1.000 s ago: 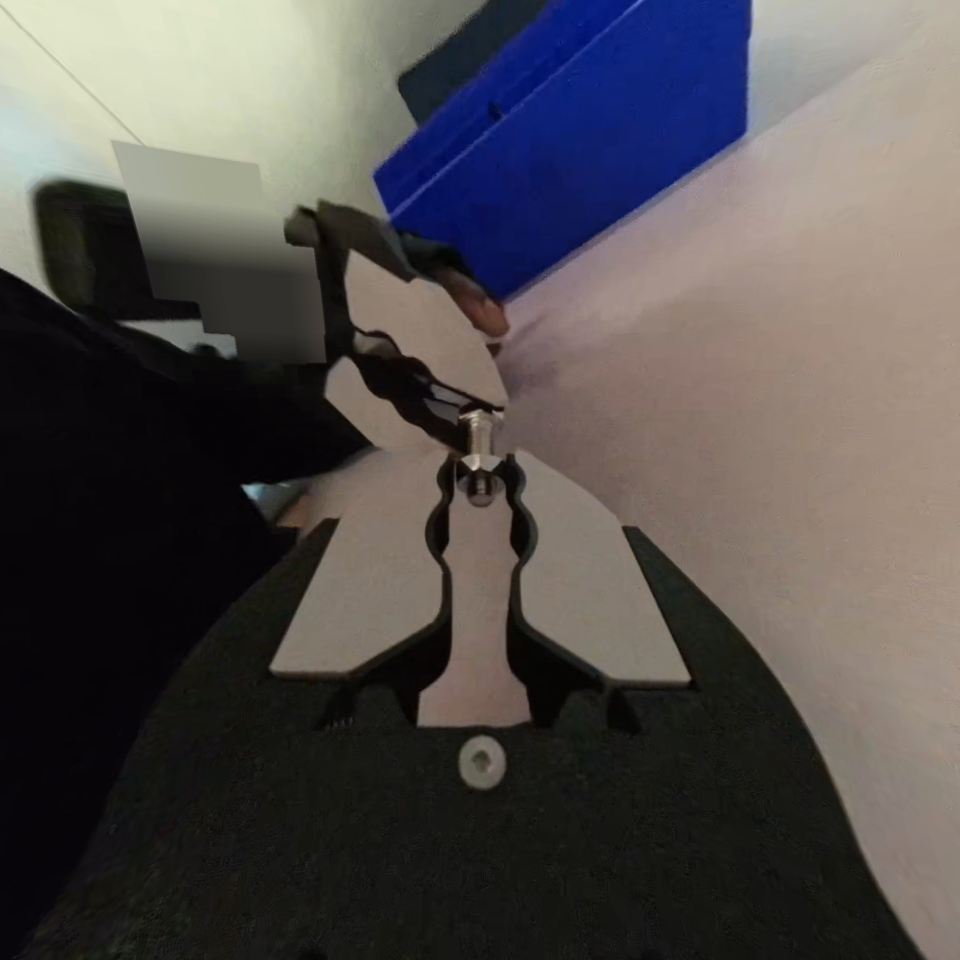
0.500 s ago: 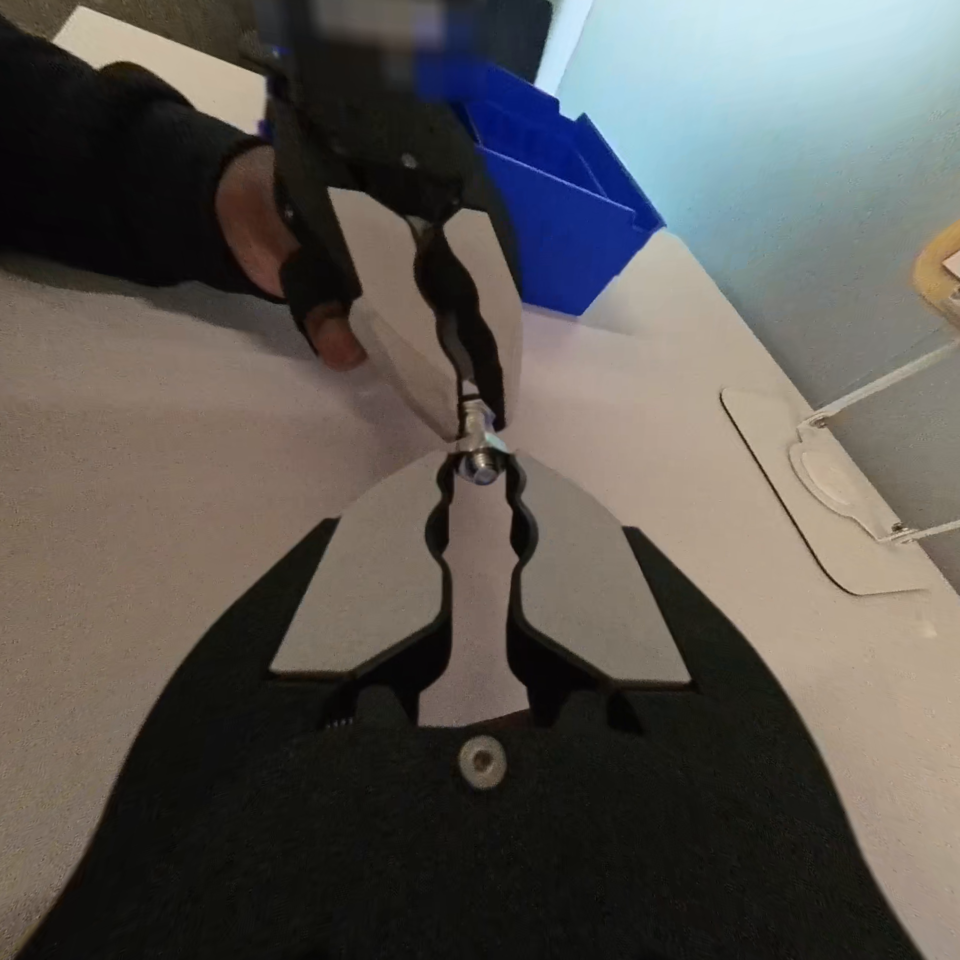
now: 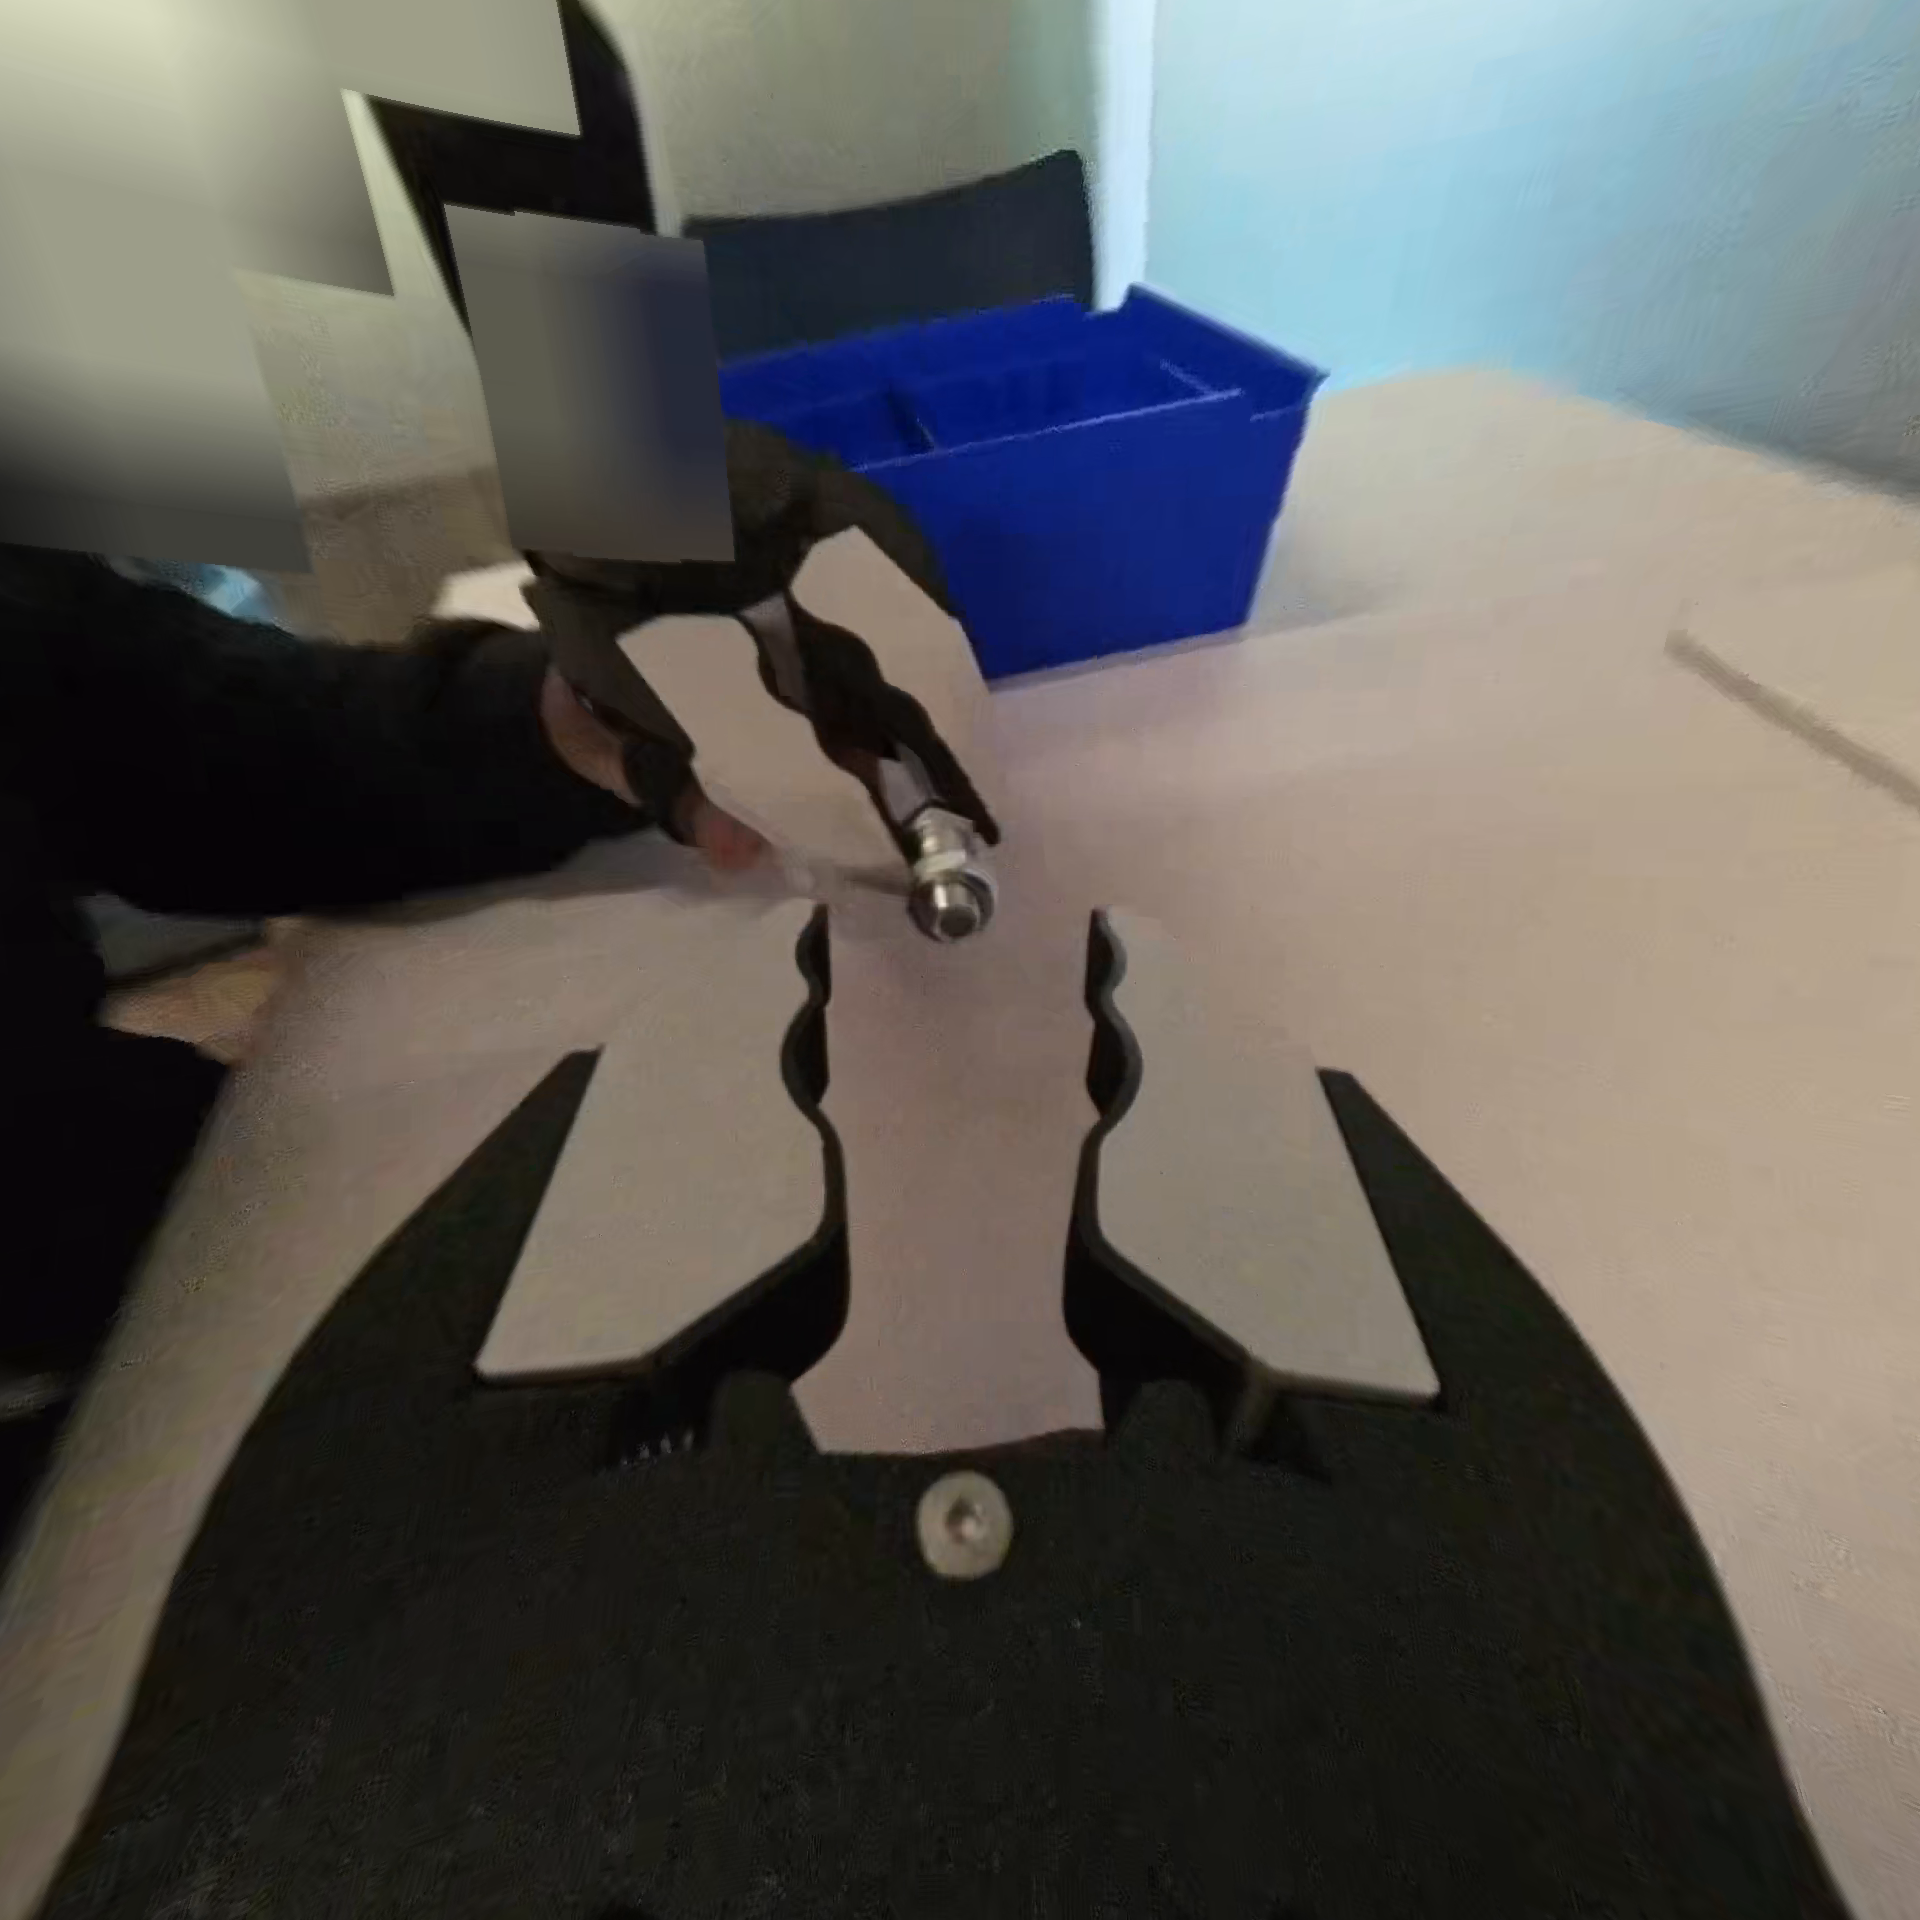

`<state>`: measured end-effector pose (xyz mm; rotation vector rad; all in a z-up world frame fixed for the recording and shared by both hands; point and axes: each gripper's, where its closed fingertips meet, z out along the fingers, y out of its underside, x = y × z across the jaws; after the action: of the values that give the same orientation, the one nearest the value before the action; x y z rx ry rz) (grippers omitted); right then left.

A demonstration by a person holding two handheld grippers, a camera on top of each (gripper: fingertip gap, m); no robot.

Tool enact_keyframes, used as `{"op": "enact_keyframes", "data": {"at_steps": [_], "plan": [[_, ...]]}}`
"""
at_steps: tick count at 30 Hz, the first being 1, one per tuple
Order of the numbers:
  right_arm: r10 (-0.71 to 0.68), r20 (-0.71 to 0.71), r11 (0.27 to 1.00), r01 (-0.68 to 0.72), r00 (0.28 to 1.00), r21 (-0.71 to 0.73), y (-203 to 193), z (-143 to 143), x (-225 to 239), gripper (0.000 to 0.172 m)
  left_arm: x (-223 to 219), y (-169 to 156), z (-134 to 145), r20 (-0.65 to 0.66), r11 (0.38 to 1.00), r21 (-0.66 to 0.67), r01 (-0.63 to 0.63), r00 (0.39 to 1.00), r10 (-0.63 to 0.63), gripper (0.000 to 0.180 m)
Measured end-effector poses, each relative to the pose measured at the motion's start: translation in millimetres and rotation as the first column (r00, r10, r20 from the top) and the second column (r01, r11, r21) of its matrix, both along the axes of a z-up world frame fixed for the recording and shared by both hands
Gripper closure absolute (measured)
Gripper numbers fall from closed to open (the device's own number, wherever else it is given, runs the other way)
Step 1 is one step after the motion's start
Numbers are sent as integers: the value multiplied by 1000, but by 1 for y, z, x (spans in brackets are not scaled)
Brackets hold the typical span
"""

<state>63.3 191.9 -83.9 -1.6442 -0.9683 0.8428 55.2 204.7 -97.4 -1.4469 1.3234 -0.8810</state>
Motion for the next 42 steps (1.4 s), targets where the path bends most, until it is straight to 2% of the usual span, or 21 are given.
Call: {"op": "enact_keyframes", "data": {"at_steps": [2, 4, 6, 8, 10, 12, 13, 15, 17, 18, 20, 23, 27, 30, 34, 42], "plan": [[-53, 103, 984, 34, 993, 175, 2, 1, 1, 125, 0, -3, 1, 34, 996, -85, 28, 999, -25, 164], [-54, 183, 963, 3, 982, 270, -2, -4, -2, 127, 1, -4, -3, 27, 991, -125, 39, 999, -36, 164], [-44, 244, 952, -34, 969, 305, -6, -11, -7, 132, 3, -7, -7, 9, 989, -139, 51, 999, -51, 164], [-52, 295, 959, -34, 954, 280, -5, -21, -7, 154, 6, -12, -8, 5, 990, -125, 70, 998, -70, 164], [-32, 284, 984, -20, 958, 177, -5, -28, -7, 154, 7, -11, -12, -38, 998, -48, 51, 998, -53, 164], [11, 180, 998, -1, 984, -57, -7, -33, -8, 155, 6, -10, -15, -98, 994, 99, 36, 995, -26, 164], [32, 86, 979, -14, 996, -206, -9, -33, -9, 155, 6, -10, -15, -127, 981, 190, 35, 992, -11, 164], [59, -121, 882, -108, 991, -458, -14, -30, -10, 154, 6, -12, -12, -154, 941, 335, 43, 988, 10, 164], [57, -286, 798, -216, 957, -562, -14, -22, -9, 154, 7, -12, -8, -139, 936, 351, 35, 990, 15, 164], [51, -324, 800, -233, 945, -553, -12, -17, -9, 150, 6, -11, -7, -121, 953, 301, 28, 993, 9, 164], [57, -296, 864, -196, 953, -463, -8, -11, -7, 142, 4, -6, -5, -74, 986, 166, -1, 997, 13, 164], [59, -119, 967, -86, 991, -240, -5, -10, -5, 137, -2, 0, -2, 0, 999, -41, -14, 1000, 14, 164], [-11, 37, 999, 12, 999, -40, 2, -13, -1, 134, -3, 1, -2, 52, 981, -195, 3, 999, 7, 164], [-24, 37, 1000, 24, 999, 10, 2, -9, 0, 141, -4, 3, -7, 39, 973, -230, -1, 999, 10, 164], [-11, 15, 1000, 10, 1000, 21, 1, -4, 1, 153, -2, -1, -9, 21, 978, -208, 17, 1000, -13, 164], [36, 63, 999, -36, 997, 15, -6, -12, -4, 158, 0, -9, -7, 25, 980, -187, 62, 998, -58, 164]]}}
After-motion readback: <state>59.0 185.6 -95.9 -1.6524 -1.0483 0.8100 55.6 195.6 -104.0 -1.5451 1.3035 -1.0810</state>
